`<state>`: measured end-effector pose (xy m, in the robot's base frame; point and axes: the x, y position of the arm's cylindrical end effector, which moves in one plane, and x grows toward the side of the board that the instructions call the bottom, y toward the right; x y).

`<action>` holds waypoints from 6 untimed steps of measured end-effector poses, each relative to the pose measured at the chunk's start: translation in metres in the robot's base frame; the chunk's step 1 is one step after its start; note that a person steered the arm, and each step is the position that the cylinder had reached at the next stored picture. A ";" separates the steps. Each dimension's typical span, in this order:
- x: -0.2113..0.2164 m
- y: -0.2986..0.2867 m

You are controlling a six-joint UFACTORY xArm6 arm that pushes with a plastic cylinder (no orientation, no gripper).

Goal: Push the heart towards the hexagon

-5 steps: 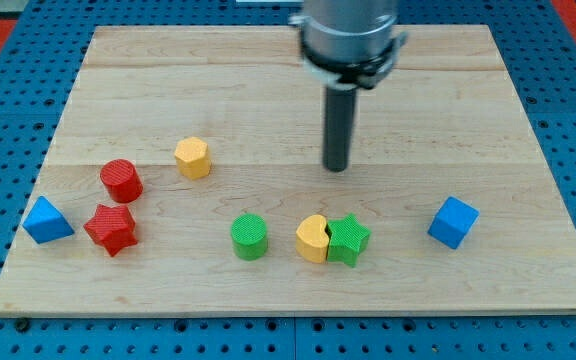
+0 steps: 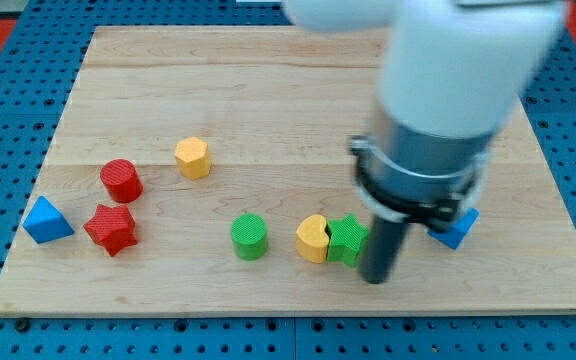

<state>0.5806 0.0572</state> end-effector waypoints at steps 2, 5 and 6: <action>-0.054 -0.046; -0.064 -0.098; -0.099 -0.107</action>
